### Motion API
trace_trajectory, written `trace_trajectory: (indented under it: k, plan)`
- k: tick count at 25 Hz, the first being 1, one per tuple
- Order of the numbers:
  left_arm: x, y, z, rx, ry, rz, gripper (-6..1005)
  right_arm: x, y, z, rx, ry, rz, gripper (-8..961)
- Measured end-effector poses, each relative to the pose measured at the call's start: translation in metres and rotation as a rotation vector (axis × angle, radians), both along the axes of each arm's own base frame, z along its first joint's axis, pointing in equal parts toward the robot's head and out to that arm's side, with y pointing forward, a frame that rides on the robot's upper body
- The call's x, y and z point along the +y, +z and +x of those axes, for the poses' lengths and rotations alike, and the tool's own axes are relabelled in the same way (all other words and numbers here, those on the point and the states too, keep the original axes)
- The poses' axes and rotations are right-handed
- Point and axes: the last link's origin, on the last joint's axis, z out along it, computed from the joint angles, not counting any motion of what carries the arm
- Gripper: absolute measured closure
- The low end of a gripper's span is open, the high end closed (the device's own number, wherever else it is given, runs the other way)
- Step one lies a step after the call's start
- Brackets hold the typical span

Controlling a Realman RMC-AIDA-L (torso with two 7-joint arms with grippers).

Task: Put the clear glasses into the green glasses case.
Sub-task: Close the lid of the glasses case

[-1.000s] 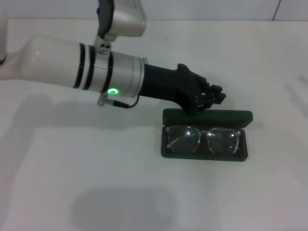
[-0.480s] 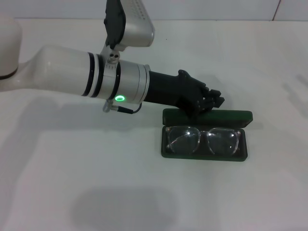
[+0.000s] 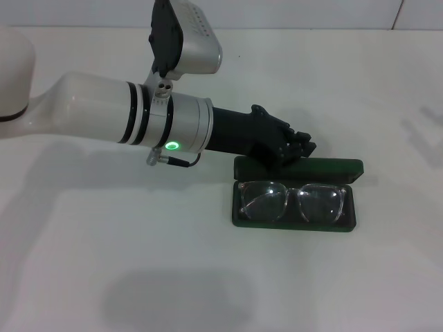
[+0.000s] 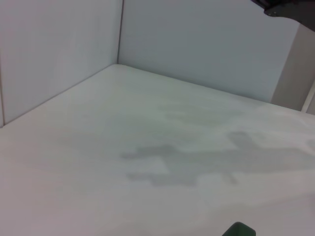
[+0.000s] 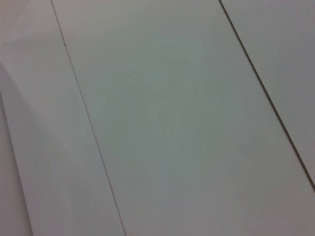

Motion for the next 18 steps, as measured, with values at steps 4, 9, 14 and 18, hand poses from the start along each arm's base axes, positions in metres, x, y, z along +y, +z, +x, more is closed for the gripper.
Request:
trace_trajectory:
  k: [4, 9, 14, 18]
  plan:
    - [-0.0002, -0.0013, -0.0034, 0.006, 0.012, -0.002, 858, -0.0001, -0.0005, 0.0, 0.001, 0.0, -0.001, 417]
    - [0.0002, -0.0036, -0.0053, 0.013, 0.022, -0.004, 858, -0.0003, -0.0014, -0.0001, 0.003, -0.001, -0.002, 413]
    - [-0.0005, -0.0047, -0.0057, 0.017, 0.022, -0.008, 859, -0.0005, -0.0031, 0.0002, 0.01, -0.004, -0.005, 410]
    - [-0.0044, -0.0084, -0.0048, 0.02, 0.015, -0.025, 859, -0.0006, -0.0039, -0.0001, 0.013, -0.004, -0.006, 406]
